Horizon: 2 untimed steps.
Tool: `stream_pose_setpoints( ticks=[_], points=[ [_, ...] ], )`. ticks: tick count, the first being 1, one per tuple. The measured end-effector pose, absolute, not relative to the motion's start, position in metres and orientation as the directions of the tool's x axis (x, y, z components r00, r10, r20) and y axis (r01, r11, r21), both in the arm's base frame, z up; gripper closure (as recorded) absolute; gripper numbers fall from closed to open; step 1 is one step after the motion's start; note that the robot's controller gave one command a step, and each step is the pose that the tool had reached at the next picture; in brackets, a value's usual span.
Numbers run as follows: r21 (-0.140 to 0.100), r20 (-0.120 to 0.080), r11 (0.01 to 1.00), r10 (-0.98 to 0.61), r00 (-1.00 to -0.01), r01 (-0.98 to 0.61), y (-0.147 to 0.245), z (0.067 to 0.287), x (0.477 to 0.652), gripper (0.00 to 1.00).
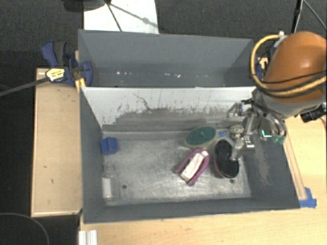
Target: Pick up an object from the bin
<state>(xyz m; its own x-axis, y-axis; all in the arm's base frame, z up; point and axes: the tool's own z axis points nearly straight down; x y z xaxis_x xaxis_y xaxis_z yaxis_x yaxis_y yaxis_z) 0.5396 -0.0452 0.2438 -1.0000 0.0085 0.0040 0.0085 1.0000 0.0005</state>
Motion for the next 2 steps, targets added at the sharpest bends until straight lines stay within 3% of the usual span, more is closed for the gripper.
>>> stream_pose_setpoints(
  ticks=[1, 2],
  points=[
    [-0.003, -0.008, 0.946, -0.325, -0.946, -0.325, -0.062, 0.072, 0.531, 0.00],
    [-0.002, -0.005, 0.949, -0.315, -0.949, -0.315, -0.078, 0.084, 0.547, 0.00]
  ],
)
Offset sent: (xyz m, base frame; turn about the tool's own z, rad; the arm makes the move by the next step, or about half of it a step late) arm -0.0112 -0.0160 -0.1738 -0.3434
